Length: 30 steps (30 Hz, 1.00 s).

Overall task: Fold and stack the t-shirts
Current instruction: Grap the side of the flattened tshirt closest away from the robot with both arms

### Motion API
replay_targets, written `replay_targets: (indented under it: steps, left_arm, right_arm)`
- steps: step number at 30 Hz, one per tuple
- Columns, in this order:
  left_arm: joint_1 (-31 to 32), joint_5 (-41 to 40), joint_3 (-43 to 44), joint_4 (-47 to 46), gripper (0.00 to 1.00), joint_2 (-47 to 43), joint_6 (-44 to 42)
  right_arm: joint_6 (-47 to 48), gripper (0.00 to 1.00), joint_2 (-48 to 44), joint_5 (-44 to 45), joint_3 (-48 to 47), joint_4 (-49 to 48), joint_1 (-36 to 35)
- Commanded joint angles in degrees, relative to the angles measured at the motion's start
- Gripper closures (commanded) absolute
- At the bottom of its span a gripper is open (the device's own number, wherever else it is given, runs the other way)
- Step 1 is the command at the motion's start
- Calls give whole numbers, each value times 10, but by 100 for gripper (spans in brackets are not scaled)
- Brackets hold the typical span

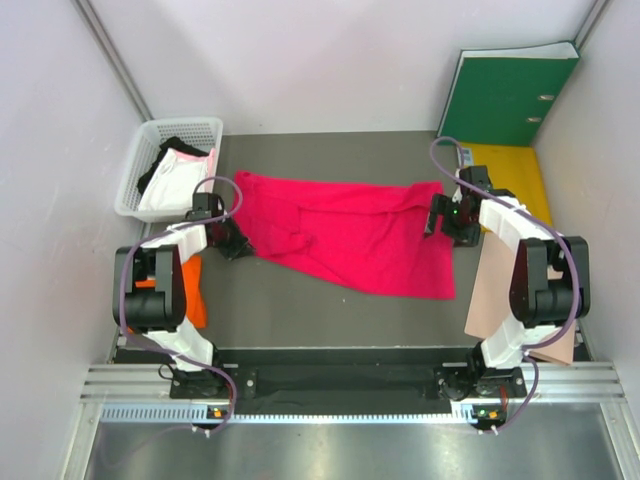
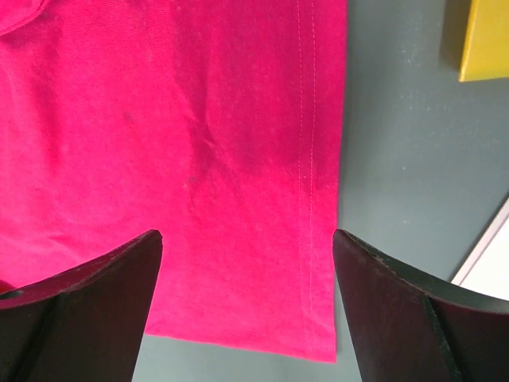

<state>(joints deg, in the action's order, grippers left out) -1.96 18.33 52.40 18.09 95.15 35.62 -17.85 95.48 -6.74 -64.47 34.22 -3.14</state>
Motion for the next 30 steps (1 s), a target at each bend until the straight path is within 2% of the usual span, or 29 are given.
replay_targets:
  steps: [1,6,14,20,26,27,28,30]
  left_arm:
    - [-2,3,19,-3,100,-13,-17]
    - [-2,-2,33,54,100,-80,-26]
    - [-2,-15,31,171,100,-191,-27]
    - [-3,-4,-15,263,100,-283,-10]
    - [-2,0,-28,361,100,-383,10]
    - [-3,-1,-24,372,100,-394,13]
    - [-3,-5,-21,382,100,-413,16]
    - [-2,-11,-18,417,100,-431,21]
  right_arm:
    - [-11,9,-48,11,2,11,9]
    - [-21,4,-84,16,6,66,27]
    - [-31,12,-130,11,68,142,67]
    - [-13,16,-125,-4,98,196,69]
    - [4,17,-96,-6,122,198,69]
    - [4,18,-92,-11,125,197,69]
    - [5,24,-87,-14,128,195,69]
    - [7,25,-74,-20,130,190,69]
